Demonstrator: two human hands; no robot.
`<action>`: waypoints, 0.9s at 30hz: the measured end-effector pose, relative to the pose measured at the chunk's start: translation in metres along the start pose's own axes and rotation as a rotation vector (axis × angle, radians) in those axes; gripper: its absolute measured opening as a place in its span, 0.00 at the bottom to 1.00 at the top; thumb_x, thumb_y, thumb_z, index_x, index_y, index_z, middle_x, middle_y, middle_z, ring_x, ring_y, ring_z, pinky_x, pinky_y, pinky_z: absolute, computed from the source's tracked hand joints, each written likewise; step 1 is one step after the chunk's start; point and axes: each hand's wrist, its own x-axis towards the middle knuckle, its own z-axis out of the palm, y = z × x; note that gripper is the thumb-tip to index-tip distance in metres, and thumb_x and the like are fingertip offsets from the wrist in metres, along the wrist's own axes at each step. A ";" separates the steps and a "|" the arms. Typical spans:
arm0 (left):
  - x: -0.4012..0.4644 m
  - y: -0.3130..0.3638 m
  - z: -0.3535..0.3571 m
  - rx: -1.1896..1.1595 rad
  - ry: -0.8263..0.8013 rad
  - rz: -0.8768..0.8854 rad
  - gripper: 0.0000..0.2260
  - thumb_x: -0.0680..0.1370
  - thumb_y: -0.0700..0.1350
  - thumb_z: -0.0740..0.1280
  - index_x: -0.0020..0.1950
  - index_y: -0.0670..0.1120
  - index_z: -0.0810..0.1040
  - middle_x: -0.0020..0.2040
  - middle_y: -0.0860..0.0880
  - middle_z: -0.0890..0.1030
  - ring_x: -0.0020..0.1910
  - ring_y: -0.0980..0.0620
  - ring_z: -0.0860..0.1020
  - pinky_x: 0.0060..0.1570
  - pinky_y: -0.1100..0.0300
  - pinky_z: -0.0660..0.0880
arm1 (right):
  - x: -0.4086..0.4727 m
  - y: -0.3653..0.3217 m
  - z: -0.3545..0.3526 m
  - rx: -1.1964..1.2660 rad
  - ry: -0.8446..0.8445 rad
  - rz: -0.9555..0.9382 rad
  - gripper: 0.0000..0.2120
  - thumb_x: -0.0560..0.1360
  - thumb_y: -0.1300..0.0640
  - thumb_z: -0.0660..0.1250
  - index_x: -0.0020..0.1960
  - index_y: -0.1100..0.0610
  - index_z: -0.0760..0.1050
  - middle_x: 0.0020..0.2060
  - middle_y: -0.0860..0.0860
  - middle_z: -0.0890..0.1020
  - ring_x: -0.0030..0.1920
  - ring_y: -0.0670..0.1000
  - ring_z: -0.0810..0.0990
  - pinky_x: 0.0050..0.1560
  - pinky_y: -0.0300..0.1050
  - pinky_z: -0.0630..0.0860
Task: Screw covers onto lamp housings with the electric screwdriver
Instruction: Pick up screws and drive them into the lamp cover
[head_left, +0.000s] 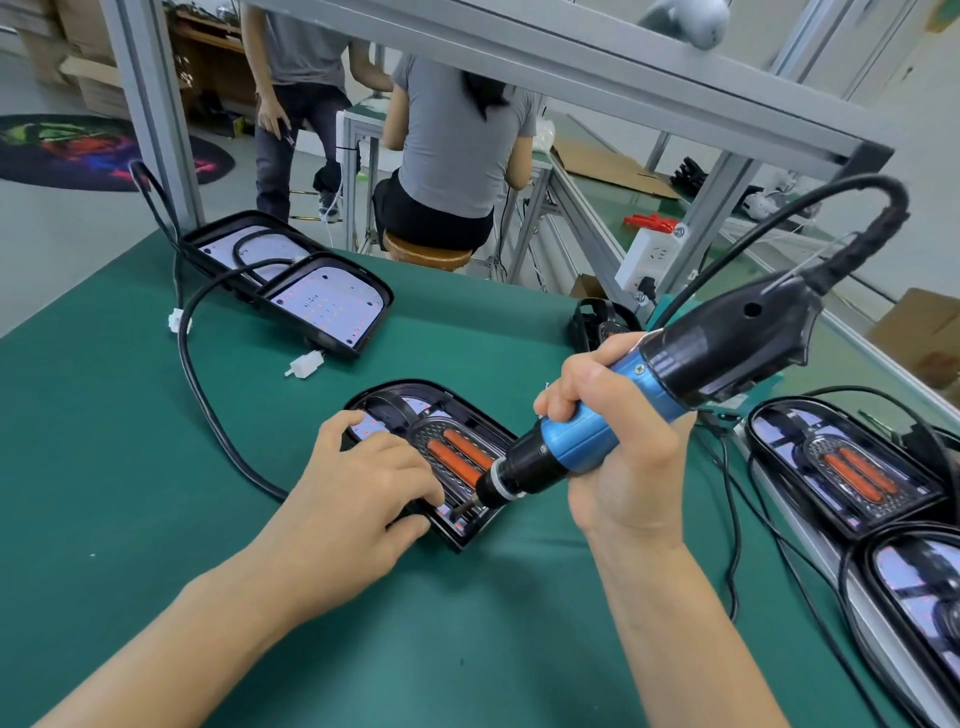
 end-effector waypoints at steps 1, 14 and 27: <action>0.000 0.000 0.000 -0.007 -0.008 -0.006 0.05 0.73 0.46 0.72 0.47 0.55 0.80 0.47 0.62 0.78 0.55 0.59 0.74 0.68 0.58 0.43 | 0.000 0.000 0.000 0.007 0.004 0.004 0.13 0.67 0.70 0.63 0.36 0.52 0.73 0.27 0.50 0.73 0.25 0.50 0.72 0.34 0.45 0.74; -0.003 -0.003 0.003 -0.089 0.057 -0.004 0.07 0.70 0.50 0.64 0.45 0.57 0.80 0.45 0.64 0.78 0.52 0.65 0.71 0.68 0.64 0.42 | 0.019 -0.030 -0.043 0.163 0.317 0.016 0.09 0.66 0.64 0.64 0.43 0.55 0.69 0.27 0.48 0.72 0.26 0.46 0.71 0.34 0.39 0.73; -0.005 -0.003 0.006 -0.333 0.470 -0.204 0.10 0.70 0.45 0.69 0.50 0.53 0.81 0.55 0.61 0.78 0.60 0.67 0.69 0.69 0.56 0.58 | 0.043 -0.043 -0.183 -0.294 0.497 0.434 0.09 0.75 0.65 0.66 0.38 0.59 0.70 0.27 0.53 0.73 0.23 0.48 0.72 0.25 0.37 0.73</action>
